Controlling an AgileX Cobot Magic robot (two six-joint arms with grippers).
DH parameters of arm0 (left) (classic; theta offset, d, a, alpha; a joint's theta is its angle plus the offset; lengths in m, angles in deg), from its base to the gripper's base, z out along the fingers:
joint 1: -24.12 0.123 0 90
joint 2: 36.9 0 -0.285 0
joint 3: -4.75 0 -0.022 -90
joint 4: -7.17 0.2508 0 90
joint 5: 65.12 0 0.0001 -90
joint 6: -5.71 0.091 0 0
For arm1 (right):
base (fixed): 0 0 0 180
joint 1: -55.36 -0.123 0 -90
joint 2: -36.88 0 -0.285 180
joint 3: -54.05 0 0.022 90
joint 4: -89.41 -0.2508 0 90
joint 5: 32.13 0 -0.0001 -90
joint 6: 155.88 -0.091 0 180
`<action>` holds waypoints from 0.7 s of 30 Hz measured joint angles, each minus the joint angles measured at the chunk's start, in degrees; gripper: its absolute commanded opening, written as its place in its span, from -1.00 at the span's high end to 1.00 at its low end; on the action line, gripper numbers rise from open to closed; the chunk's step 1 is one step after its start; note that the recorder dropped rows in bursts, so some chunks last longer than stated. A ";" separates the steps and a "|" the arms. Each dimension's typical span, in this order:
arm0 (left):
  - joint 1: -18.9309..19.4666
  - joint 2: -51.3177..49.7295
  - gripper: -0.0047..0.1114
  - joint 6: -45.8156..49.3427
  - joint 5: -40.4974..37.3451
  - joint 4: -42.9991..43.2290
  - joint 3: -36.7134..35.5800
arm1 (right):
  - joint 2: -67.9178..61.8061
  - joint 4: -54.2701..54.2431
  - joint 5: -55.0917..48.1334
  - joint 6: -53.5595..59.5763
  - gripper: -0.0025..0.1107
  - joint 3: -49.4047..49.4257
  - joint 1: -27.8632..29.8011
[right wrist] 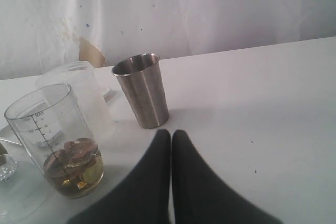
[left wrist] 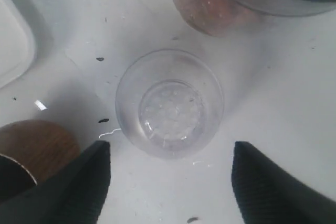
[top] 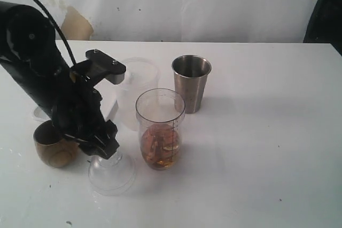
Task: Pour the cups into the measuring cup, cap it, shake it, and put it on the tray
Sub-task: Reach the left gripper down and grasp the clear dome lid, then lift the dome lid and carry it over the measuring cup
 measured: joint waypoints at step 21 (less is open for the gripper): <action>-2.80 -7.46 0.34 -6.09 6.47 4.49 0.10 | 0.00 0.00 0.00 0.00 0.96 0.00 0.00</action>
